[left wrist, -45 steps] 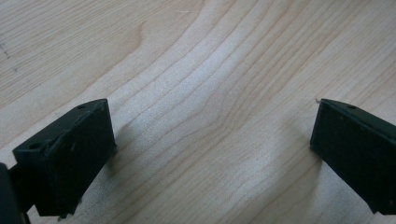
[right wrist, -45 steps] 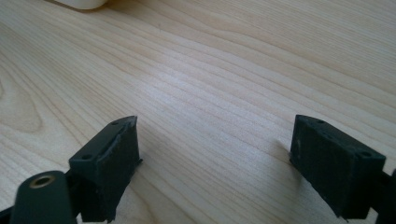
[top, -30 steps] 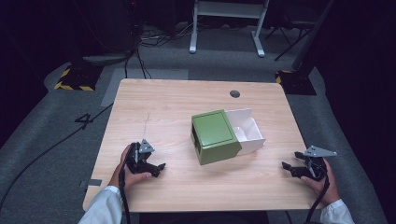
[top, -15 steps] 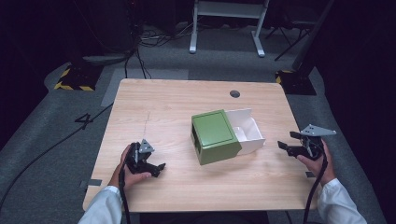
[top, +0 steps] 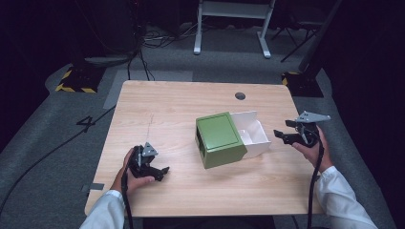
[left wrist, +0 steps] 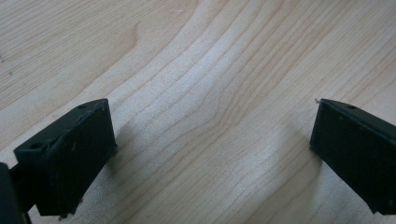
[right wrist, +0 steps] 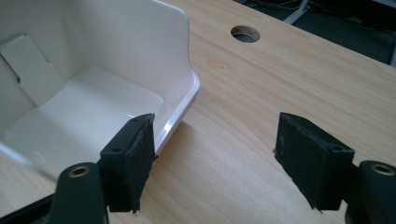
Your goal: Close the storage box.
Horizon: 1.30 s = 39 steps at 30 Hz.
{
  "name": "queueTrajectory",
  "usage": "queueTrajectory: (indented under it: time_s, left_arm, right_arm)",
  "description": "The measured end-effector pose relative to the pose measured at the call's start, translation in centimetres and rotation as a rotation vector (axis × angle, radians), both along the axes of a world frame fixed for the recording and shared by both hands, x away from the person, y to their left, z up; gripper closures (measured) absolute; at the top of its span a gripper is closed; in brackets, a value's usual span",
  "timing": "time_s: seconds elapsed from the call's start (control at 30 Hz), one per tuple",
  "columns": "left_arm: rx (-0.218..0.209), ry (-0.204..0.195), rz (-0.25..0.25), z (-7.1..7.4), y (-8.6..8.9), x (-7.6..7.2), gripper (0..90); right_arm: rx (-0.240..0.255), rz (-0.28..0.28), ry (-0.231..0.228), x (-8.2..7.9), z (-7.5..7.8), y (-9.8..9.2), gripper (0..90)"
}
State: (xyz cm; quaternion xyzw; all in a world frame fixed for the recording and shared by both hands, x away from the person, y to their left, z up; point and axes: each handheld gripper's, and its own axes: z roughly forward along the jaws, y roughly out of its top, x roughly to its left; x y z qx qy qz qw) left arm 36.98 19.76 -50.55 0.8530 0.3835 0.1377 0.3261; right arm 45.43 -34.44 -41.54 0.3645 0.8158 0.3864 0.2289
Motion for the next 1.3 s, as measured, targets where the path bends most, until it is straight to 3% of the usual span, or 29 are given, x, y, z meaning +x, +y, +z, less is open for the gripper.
queueTrajectory:
  time_s: [0.37, 0.77, 0.93, 1.03, 1.17, 1.3]
  left_arm:
    - [0.000, 0.001, -0.003, 0.0, 0.0, 0.0, 0.1]
    - [-0.002, 0.000, -0.005, 0.0, 0.0, 0.0, 0.1]
    - [-0.003, 0.000, -0.004, 0.0, 0.0, -0.1, 0.1]
    - [-0.002, 0.000, -0.008, 0.0, 0.0, -0.1, 0.1]
    - [-0.002, 0.000, -0.008, 0.0, -0.1, -0.1, 0.2]
    - [-0.001, -0.001, -0.009, 0.0, -0.1, -0.1, 0.1]
  right_arm:
    - [-0.042, 0.026, 0.049, 2.3, -1.3, 3.0, 29.2]
    - [-0.014, 0.056, 0.117, 3.2, -3.3, 2.9, 44.2]
    - [0.014, 0.088, 0.166, 3.4, -4.1, 3.0, 50.7]
    - [0.009, 0.121, 0.193, 3.4, -4.4, 3.4, 57.1]
    - [-0.022, 0.130, 0.211, 3.4, -4.6, 3.7, 57.3]
    - [0.027, 0.118, 0.242, 3.7, -5.0, 3.4, 58.4]
